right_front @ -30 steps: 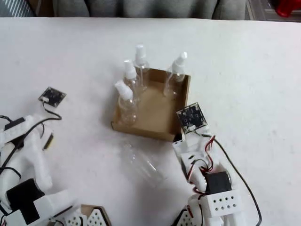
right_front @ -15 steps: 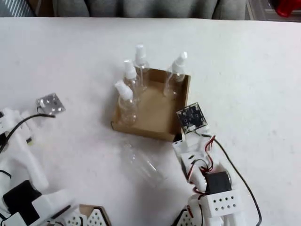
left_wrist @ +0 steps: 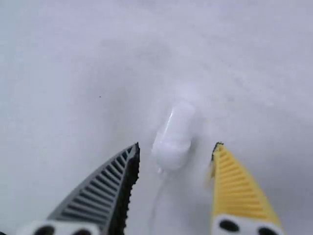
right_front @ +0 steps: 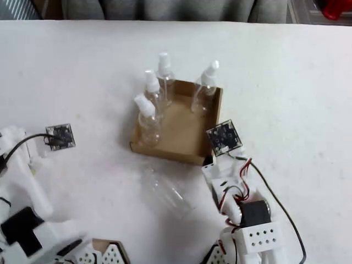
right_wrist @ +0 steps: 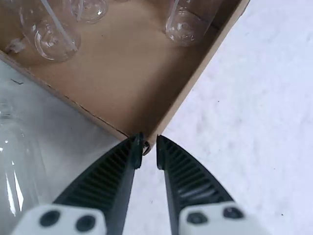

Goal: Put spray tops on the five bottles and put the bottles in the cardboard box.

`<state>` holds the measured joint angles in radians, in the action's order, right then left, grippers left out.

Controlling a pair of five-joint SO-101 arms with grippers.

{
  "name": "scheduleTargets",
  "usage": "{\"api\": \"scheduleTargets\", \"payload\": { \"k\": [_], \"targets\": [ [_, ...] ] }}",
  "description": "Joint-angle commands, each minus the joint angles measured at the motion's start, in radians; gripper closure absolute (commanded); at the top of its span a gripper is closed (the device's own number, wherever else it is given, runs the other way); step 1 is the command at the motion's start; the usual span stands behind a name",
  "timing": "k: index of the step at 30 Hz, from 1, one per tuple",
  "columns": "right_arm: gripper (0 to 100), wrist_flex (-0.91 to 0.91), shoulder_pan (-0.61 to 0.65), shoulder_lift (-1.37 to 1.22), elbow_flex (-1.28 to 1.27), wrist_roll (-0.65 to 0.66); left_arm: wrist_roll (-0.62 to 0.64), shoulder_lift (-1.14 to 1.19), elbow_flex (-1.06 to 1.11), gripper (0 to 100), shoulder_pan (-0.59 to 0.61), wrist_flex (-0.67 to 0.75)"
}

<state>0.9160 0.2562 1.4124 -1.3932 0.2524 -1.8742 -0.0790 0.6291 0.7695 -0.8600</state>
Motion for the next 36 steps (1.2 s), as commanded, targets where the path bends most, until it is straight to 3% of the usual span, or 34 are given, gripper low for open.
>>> {"api": "scheduleTargets", "payload": {
  "k": [1,10,22,30,36],
  "targets": [
    [98.2,-0.021,-0.013,0.002,0.011,0.002,-0.011,0.058,-0.040,77,0.010,0.081],
    [98.2,-0.022,-0.013,0.001,0.011,0.002,-0.008,0.077,-0.031,77,0.010,0.083],
    [98.2,-0.021,-0.013,0.004,0.011,0.002,-0.008,0.079,0.037,91,0.038,0.081],
    [98.2,-0.019,-0.015,0.005,0.011,0.002,0.097,0.071,0.035,97,0.081,0.080],
    [98.2,-0.019,-0.015,0.005,0.011,0.002,0.313,0.070,0.025,97,0.054,0.081]
  ]
}}
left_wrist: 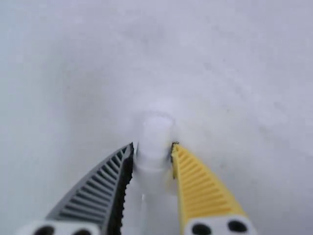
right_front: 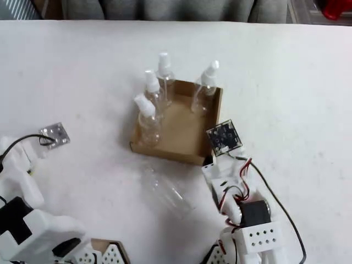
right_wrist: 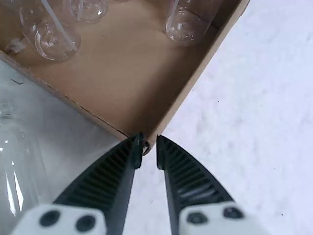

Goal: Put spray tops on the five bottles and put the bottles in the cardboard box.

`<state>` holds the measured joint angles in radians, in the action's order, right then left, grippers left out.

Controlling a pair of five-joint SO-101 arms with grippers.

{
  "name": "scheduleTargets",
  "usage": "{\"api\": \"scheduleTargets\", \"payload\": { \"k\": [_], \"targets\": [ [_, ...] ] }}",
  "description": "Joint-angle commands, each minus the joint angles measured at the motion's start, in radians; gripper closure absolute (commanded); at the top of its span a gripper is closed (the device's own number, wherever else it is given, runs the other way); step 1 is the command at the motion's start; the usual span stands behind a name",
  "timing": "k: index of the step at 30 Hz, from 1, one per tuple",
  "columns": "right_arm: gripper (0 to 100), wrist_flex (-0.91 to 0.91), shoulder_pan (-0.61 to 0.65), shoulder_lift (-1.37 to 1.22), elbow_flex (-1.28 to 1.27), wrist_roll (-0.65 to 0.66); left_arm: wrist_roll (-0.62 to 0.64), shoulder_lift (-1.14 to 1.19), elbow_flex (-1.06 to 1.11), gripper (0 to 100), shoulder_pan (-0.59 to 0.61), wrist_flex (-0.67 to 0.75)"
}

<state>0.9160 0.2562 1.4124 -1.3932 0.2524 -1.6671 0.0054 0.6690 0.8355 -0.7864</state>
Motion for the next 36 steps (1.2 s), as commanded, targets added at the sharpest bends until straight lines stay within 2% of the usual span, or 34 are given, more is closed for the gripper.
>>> {"api": "scheduleTargets", "payload": {
  "k": [1,5,11,14,17,20,28,32,36],
  "targets": [
    [98.2,-0.019,-0.015,0.005,0.011,0.002,0.143,-0.015,-0.015,97,-0.021,0.008],
    [98.2,-0.018,-0.016,0.005,0.011,0.002,0.285,-0.013,-0.015,94,-0.041,0.009],
    [98.2,-0.021,-0.038,0.007,0.011,0.002,0.677,-0.008,-0.012,78,-0.042,0.009],
    [98.2,-0.021,-0.036,0.007,0.011,0.002,0.868,-0.012,-0.014,76,-0.051,0.008],
    [98.2,-0.021,-0.038,0.007,0.011,0.002,0.999,-0.013,-0.015,75,-0.053,0.008],
    [98.2,-0.021,-0.039,0.007,0.011,0.002,0.973,-0.013,-0.017,74,-0.053,0.008],
    [98.2,-0.021,-0.039,0.007,0.011,0.002,0.612,-0.005,-0.018,78,-0.051,0.008],
    [98.2,-0.021,-0.039,0.007,0.011,0.002,0.580,-0.007,-0.035,78,-0.045,-0.003],
    [98.2,-0.021,-0.039,0.007,0.011,0.002,0.511,-0.005,-0.084,78,-0.045,-0.141]
  ]
}}
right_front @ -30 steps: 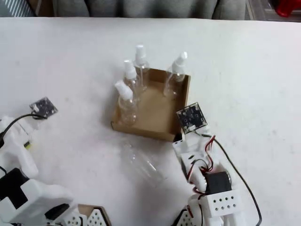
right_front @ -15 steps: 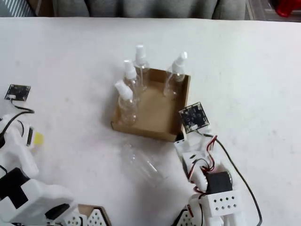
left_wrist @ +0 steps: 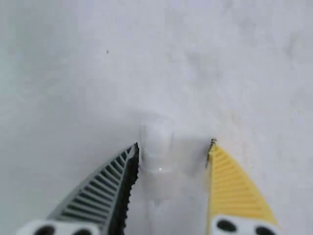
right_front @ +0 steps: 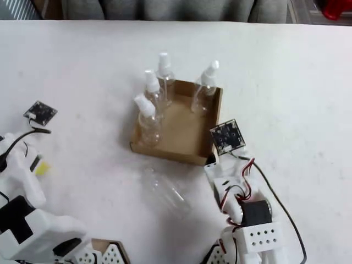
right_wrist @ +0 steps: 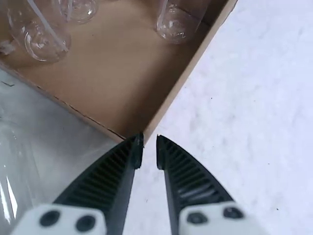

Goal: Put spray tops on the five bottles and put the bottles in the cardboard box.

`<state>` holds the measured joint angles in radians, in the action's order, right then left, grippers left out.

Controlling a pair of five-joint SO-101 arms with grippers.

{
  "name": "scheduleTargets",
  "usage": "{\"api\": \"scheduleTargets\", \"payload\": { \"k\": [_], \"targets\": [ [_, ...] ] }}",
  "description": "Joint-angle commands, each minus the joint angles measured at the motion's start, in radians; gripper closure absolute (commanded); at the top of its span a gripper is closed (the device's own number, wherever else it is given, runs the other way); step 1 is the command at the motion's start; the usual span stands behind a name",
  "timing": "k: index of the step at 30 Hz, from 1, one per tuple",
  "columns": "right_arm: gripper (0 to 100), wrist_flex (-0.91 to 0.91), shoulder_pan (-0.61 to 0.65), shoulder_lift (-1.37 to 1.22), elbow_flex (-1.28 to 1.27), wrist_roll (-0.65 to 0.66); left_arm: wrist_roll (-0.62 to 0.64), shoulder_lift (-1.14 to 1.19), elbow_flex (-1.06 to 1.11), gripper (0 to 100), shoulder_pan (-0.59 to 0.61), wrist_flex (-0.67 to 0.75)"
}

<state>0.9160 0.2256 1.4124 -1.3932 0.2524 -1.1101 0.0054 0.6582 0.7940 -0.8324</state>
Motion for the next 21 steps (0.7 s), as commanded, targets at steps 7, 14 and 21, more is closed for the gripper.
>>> {"api": "scheduleTargets", "payload": {
  "k": [7,14,21],
  "targets": [
    [98.2,-0.021,-0.008,0.004,0.011,0.002,-0.068,-0.004,-0.218,78,0.008,-0.198],
    [98.2,-0.021,-0.008,0.007,0.011,0.002,-0.068,0.038,-0.224,78,0.015,-0.195],
    [98.2,-0.021,-0.002,0.004,0.011,0.002,-0.061,0.206,-0.319,78,0.073,-0.195]
  ]
}}
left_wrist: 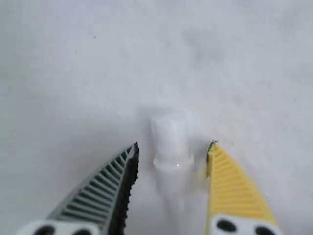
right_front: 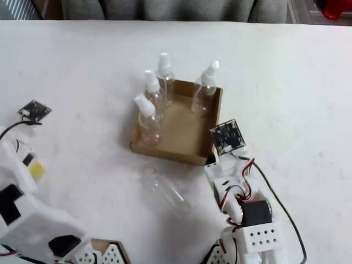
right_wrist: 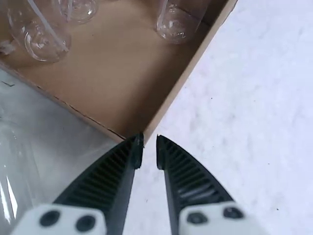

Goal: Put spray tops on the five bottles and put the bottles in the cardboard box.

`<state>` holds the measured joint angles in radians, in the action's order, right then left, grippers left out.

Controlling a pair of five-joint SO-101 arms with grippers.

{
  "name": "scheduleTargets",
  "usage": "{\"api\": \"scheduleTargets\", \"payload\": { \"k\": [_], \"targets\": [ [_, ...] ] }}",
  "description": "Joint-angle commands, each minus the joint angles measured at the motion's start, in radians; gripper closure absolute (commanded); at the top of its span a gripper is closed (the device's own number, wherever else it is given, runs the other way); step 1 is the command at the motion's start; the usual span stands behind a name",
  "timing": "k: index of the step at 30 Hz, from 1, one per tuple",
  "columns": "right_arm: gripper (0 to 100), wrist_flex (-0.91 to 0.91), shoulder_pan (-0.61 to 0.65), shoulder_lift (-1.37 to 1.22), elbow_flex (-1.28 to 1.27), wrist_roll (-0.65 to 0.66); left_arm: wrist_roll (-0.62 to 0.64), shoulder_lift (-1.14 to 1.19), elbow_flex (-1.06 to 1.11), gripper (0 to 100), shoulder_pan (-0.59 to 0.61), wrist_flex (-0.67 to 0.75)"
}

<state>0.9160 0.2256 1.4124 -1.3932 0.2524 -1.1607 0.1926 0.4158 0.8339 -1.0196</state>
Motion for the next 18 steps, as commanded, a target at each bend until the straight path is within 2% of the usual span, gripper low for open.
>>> {"api": "scheduleTargets", "payload": {
  "k": [1,5,7,10,11,14,18],
  "targets": [
    [98.2,-0.021,-0.002,0.004,0.011,0.002,-0.012,0.035,-0.087,78,0.038,-0.008],
    [98.2,-0.021,-0.002,0.004,0.011,0.002,-0.015,0.074,-0.101,79,0.047,0.000],
    [98.2,-0.021,-0.002,0.004,0.011,0.002,-0.015,0.077,-0.100,85,0.045,-0.005],
    [98.2,-0.021,-0.002,0.004,0.011,0.002,-0.012,0.079,-0.091,99,0.022,-0.009],
    [98.2,-0.021,-0.004,0.005,0.011,0.002,-0.008,0.077,-0.091,97,0.021,-0.020],
    [98.2,-0.021,-0.007,0.007,0.011,0.002,0.034,0.074,-0.140,98,0.021,-0.161],
    [98.2,-0.018,-0.007,0.008,0.014,0.002,0.167,0.079,-0.316,98,0.018,-0.430]
  ]
}}
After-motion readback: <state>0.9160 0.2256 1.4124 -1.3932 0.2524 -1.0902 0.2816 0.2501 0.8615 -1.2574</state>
